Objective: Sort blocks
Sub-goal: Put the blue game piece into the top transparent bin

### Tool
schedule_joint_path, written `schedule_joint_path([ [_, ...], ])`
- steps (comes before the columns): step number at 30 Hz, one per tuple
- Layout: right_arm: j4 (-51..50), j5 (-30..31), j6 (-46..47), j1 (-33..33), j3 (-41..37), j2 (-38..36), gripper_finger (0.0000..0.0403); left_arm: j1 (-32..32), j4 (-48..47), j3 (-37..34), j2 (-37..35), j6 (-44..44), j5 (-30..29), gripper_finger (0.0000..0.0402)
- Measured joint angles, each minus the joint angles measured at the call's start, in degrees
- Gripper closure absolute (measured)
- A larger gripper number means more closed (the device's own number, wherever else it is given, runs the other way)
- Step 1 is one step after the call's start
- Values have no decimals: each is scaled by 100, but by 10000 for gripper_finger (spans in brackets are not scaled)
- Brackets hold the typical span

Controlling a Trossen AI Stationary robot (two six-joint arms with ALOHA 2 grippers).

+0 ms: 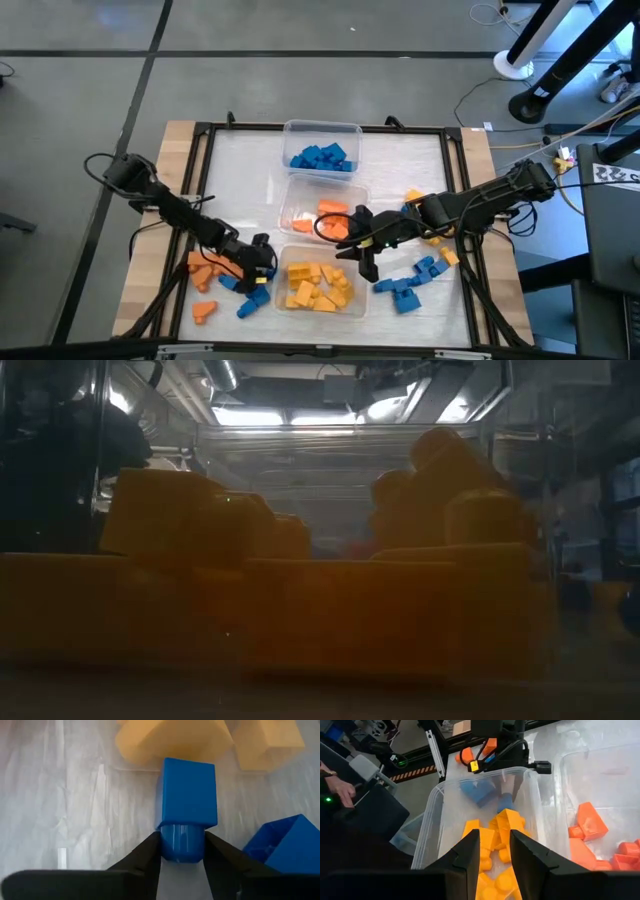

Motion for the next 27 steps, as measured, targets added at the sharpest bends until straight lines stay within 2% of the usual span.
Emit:
schedule_joint_path([
  [2,10,-1,0,0,0,0,297,0,-56,-2,-68,0,20,303],
  [7,59,1,1,0,0,-31,297,0,-211,-16,-329,0,109,303],
  [11,41,1,1,0,-2,-94,297,0,-834,-15,-783,-100,299,303],
  [19,-315,1,-14,2,-2,-387,297,7,-2189,-11,-2544,-540,623,298],
  [27,-2088,46,130,2,-2,-983,297,195,-2434,-8,-4572,-939,547,297],
])
